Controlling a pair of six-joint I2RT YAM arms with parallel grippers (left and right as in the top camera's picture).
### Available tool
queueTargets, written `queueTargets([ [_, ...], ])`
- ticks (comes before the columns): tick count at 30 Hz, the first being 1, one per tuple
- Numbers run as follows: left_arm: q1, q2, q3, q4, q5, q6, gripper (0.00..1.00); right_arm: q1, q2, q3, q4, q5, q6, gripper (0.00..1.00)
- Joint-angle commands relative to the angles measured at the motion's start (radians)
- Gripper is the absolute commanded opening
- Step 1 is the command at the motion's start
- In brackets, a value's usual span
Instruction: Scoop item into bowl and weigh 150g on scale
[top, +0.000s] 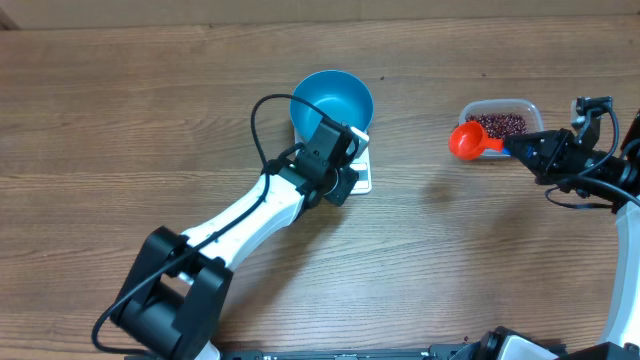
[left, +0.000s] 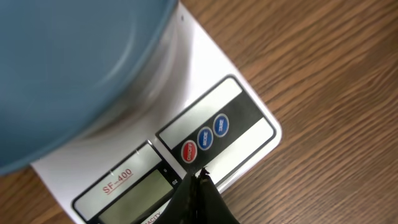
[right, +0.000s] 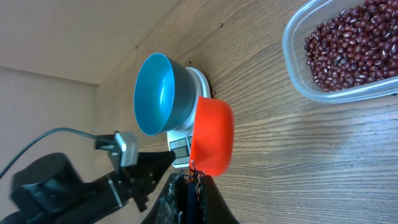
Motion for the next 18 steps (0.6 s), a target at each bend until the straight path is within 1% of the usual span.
queueTargets([
  [1,-0.002,0.048,0.012,0.011,-0.016,0.034,0.05,-0.004,-0.005,0.026,0.002,-0.006,-0.008,0.04],
  [5,-0.002,0.084,0.012,0.027,-0.018,0.034,0.05,-0.004,-0.005,0.026,0.002,-0.006,-0.008,0.04],
  [18,-0.001,0.122,0.012,0.089,-0.051,0.037,0.04,-0.004,-0.005,0.026,0.002,-0.006,-0.008,0.04],
])
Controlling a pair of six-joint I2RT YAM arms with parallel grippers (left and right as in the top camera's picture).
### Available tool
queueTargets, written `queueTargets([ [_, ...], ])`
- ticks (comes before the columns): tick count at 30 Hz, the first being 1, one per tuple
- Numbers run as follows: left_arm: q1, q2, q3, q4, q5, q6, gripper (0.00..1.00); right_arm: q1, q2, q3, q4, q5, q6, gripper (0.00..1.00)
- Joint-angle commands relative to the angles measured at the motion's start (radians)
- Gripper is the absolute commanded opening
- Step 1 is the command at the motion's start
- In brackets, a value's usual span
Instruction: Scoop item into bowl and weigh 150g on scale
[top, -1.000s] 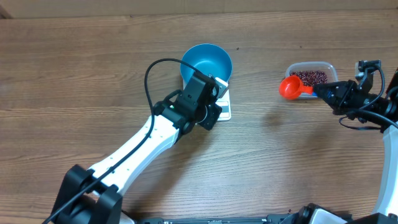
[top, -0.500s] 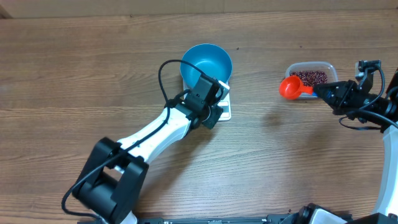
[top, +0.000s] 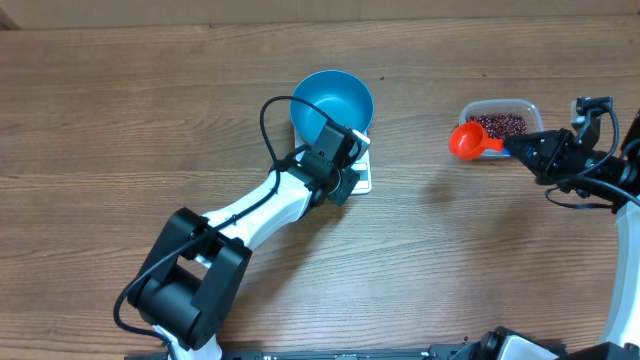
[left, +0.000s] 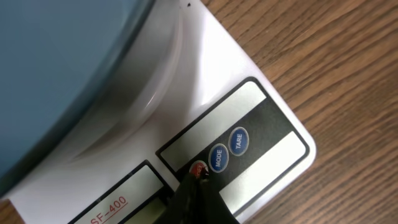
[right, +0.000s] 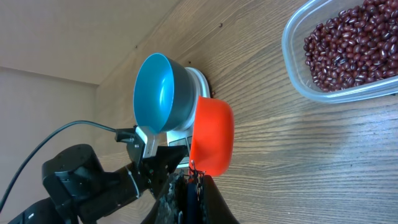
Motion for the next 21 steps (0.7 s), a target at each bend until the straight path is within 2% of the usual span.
queueTargets([
  [1,-0.001,0.029,0.012,0.014,-0.026,0.02,0.04,-0.004,-0.005,0.026,0.002,-0.008,-0.008,0.04],
  [21,-0.001,0.079,0.012,0.04,-0.033,0.023,0.04,-0.004,-0.005,0.026,0.001,-0.008,-0.008,0.04],
])
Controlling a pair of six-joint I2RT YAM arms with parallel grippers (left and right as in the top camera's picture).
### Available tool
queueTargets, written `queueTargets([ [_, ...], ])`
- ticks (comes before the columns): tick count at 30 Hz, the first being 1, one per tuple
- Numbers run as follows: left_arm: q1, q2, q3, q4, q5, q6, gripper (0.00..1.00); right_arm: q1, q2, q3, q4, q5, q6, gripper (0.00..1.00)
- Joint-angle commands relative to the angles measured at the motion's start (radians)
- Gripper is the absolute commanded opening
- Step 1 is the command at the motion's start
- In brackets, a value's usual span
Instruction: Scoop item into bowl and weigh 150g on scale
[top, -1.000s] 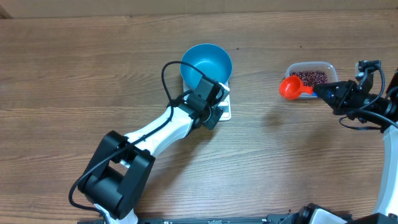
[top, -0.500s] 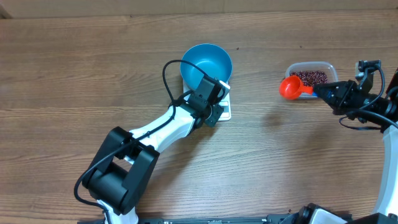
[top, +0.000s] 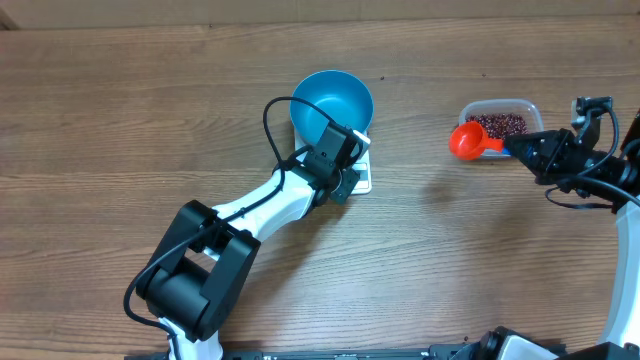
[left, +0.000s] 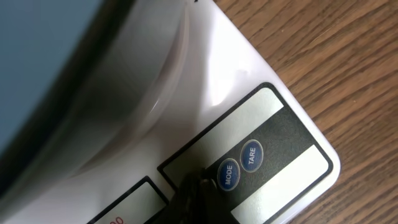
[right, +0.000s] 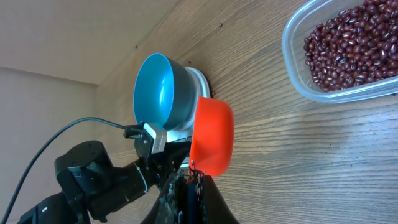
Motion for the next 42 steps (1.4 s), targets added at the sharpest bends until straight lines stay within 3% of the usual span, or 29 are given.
queueTargets([
  [1,-0.001,0.036,0.009,-0.002,-0.011,0.02,0.04,-0.004,-0.005,0.026,0.001,-0.008,-0.008,0.04],
  [23,-0.003,0.046,0.009,-0.021,0.015,0.019,0.04,-0.004,-0.005,0.026,-0.006,-0.008,-0.008,0.04],
  [42,-0.014,0.094,0.009,-0.022,-0.059,-0.014,0.04,-0.004,-0.005,0.026,-0.006,-0.008,-0.008,0.04],
])
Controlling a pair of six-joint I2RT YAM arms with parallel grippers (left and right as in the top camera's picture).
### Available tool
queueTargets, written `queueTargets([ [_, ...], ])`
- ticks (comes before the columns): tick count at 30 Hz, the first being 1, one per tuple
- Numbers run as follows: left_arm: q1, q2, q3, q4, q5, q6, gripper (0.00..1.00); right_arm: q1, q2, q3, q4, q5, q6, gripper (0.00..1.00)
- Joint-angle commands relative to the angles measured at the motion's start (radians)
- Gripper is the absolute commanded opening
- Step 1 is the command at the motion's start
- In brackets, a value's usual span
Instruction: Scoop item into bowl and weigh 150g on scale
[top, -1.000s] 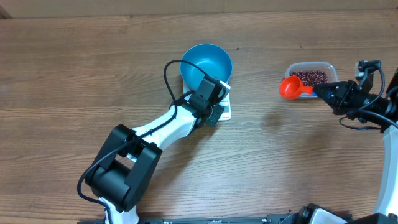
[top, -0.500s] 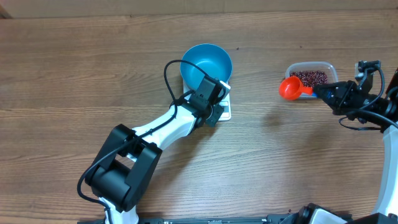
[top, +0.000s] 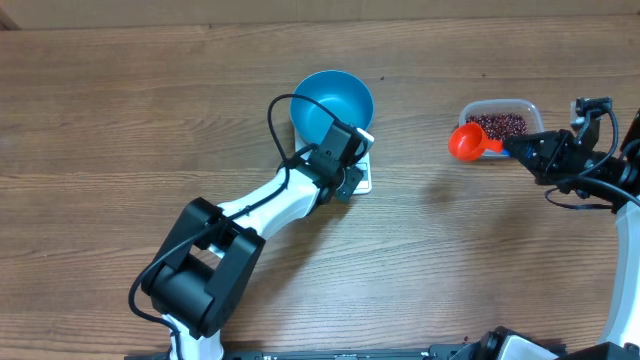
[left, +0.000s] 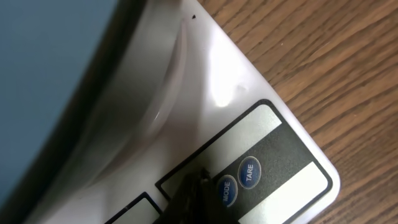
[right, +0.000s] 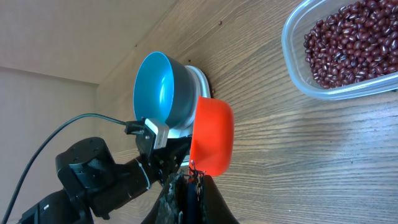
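Note:
A blue bowl (top: 333, 100) stands on a white scale (top: 364, 180). My left gripper (top: 350, 168) is shut. In the left wrist view its tip (left: 200, 178) rests on the scale's dark button panel (left: 280, 168), just left of the MODE button (left: 226, 188) and the TARE button (left: 248, 170). The tip hides whatever lies under it. My right gripper (top: 512, 146) is shut on the handle of an orange scoop (top: 464, 140). It holds the scoop beside a clear tub of red beans (top: 500, 122). The scoop (right: 213, 134) looks empty from below.
The left arm reaches across the table middle from the near left. A black cable loops above its wrist (top: 285, 110). The bean tub (right: 348, 50) sits at the far right, near the right arm.
The left gripper's tip is still on the panel left of MODE. The wrist view has shifted slightly along the scale. The right arm and scoop have not moved.
The shut left gripper's tip first stood just short of a red button beside MODE. Then it touched that button, then covered it, and it stays there now. The right gripper held the scoop by the bean tub at every moment.

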Motion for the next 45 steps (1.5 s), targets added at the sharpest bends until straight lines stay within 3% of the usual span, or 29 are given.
queueTargets([
  [1,-0.003,0.069,-0.019,-0.026,-0.041,-0.011,0.04,-0.004,-0.005,0.026,0.004,-0.008,-0.008,0.04],
  [11,-0.008,0.068,-0.019,-0.112,-0.039,-0.01,0.05,-0.004,-0.005,0.026,0.004,-0.008,-0.008,0.04],
  [23,-0.008,0.068,-0.018,-0.1,0.047,0.056,0.04,-0.004,-0.005,0.026,0.004,-0.008,-0.008,0.04],
  [33,-0.008,0.053,-0.006,-0.101,0.036,0.064,0.04,-0.004,-0.005,0.026,0.004,-0.008,-0.008,0.04],
  [45,-0.007,-0.215,0.247,-0.419,0.07,0.065,0.04,-0.004,-0.005,0.026,0.005,-0.008,-0.008,0.04],
])
